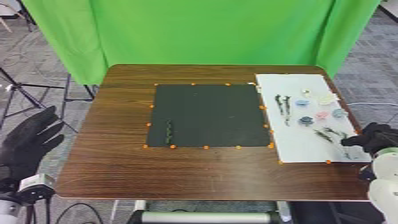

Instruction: Arrange flowers

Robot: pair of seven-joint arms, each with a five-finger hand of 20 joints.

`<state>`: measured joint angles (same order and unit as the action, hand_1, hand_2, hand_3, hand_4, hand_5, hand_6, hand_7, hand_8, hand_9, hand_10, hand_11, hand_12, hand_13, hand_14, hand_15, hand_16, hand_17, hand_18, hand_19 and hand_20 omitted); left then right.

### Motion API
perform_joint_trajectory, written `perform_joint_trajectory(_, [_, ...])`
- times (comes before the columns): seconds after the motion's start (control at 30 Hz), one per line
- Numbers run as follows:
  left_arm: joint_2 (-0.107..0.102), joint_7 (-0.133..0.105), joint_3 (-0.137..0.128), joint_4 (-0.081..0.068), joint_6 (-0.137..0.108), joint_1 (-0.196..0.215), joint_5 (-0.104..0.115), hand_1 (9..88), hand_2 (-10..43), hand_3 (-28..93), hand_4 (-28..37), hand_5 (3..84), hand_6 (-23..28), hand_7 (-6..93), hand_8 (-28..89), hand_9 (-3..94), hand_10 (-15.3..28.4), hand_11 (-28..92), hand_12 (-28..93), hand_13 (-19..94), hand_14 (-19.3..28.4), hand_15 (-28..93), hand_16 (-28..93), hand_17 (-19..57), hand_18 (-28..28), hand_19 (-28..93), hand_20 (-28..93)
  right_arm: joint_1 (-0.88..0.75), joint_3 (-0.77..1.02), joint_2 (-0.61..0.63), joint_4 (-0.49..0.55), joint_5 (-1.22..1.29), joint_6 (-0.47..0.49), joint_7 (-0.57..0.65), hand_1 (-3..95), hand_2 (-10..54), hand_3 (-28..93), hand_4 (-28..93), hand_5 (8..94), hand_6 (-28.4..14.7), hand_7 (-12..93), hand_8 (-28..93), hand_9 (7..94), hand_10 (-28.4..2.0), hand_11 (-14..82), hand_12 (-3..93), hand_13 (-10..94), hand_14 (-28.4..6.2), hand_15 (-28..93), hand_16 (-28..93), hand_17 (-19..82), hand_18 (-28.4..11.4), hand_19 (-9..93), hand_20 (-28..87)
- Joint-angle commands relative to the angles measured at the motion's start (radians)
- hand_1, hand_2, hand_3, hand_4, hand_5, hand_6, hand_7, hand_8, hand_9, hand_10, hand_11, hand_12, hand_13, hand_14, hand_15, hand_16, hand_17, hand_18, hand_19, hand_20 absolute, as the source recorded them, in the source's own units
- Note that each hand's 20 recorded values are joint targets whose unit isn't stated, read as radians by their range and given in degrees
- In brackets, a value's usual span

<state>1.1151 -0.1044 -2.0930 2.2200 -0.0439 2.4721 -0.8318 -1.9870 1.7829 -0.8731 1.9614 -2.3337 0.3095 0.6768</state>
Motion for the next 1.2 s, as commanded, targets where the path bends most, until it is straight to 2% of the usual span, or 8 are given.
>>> perform_joint_trajectory(0.03, [-0.005,0.006,0.001,-0.002,0.004,0.004,-0.003,23.7,-5.2,70,-27.5,24.7,2.1,23.5,-11,19.0,9.3,16,19,16,11.3,21,7,-10.2,18.0,38,10,-0.034,-0.03,-0.015,-0.014,-0.039,-0.016,-0.007,19.6,-9.5,79,-28,53.8,-1.9,56,-20,54.5,-13.7,59.7,40.7,50,-13.1,79,25,11,-20.8,66,47])
perform_joint_trajectory(0.3, [-0.009,0.006,0.002,-0.003,0.001,0.005,-0.001,23.8,-5.1,70,-27.5,24.7,2.1,23.4,-11,19.0,9.2,16,19,16,11.3,21,7,-10.2,18.0,38,10,-0.019,-0.087,-0.017,-0.049,-0.086,-0.095,0.006,26.4,-9.5,83,-28,58.1,-0.4,59,-20,59.5,-11.9,61.5,41.0,55,-11.8,80,26,14,-20.3,68,47])
perform_joint_trajectory(0.4, [-0.006,0.007,0.003,-0.003,0.001,0.005,-0.002,23.8,-5.1,70,-27.5,24.8,2.1,23.5,-11,19.0,9.3,16,19,16,11.3,21,7,-10.2,18.0,38,10,-0.019,-0.101,-0.017,-0.064,-0.1,-0.155,0.003,36.0,-9.5,77,-28,58.5,0.3,61,7,62.6,-10.4,63.3,42.6,58,-11.2,81,29,15,-20.4,69,47])
perform_joint_trajectory(0.53, [-0.005,0.002,0.001,0.0,-0.003,0.01,-0.001,23.8,-5.0,70,-27.6,24.8,2.1,23.5,-11,19.0,9.3,16,19,16,11.2,21,6,-10.3,18.1,38,10,-0.031,-0.095,-0.016,-0.062,-0.097,-0.212,-0.007,43.0,-9.5,80,-28,62.6,2.0,64,11,66.0,-9.2,54.4,56.9,62,-11.0,83,31,17,-20.3,71,47])
perform_joint_trajectory(0.93, [0.004,-0.002,-0.001,0.002,-0.006,0.015,-0.001,23.8,-4.5,70,-27.5,24.9,2.2,23.4,-11,19.0,9.2,17,19,16,11.3,21,6,-10.3,18.0,38,10,-0.04,-0.065,-0.01,-0.029,-0.023,-0.349,-0.022,40.0,-9.5,87,-20,66.2,-1.3,65,21,72.1,-11.4,65.8,57.4,64,-13.0,88,36,19,-20.6,73,49])
perform_joint_trajectory(1.0, [0.006,-0.001,-0.002,0.004,-0.007,0.018,-0.002,23.8,-4.5,70,-27.4,24.9,2.2,23.4,-11,19.0,9.2,17,19,16,11.3,21,7,-10.3,18.0,38,10,-0.026,-0.068,-0.01,-0.022,-0.074,-0.257,0.011,39.9,-8.9,86,-20,65.9,-1.4,65,21,71.8,-11.4,66.1,57.7,63,-13.1,89,37,19,-20.5,73,49])
perform_joint_trajectory(1.13, [0.007,-0.001,-0.002,0.004,-0.005,0.017,-0.002,23.8,-4.5,70,-27.4,24.9,2.2,23.5,-11,19.0,9.3,16,19,16,11.3,21,7,-10.3,18.0,38,10,-0.039,-0.068,-0.009,-0.014,-0.173,-0.205,0.04,34.9,-9.3,84,-26,59.9,-0.8,63,15,64.5,-11.3,65.3,55.4,58,-13.2,87,36,16,-20.5,71,48])
perform_joint_trajectory(1.2, [0.01,-0.001,-0.003,0.006,-0.007,0.019,-0.003,23.8,-4.4,70,-27.4,24.8,2.2,23.5,-11,19.0,9.3,16,19,16,11.3,21,7,-10.3,18.0,38,10,-0.028,-0.066,-0.013,-0.002,-0.143,-0.152,0.051,23.0,-9.5,85,-28,53.9,-3.7,62,-16,54.4,-14.7,66.0,51.9,51,-15.0,86,34,13,-21.3,69,49])
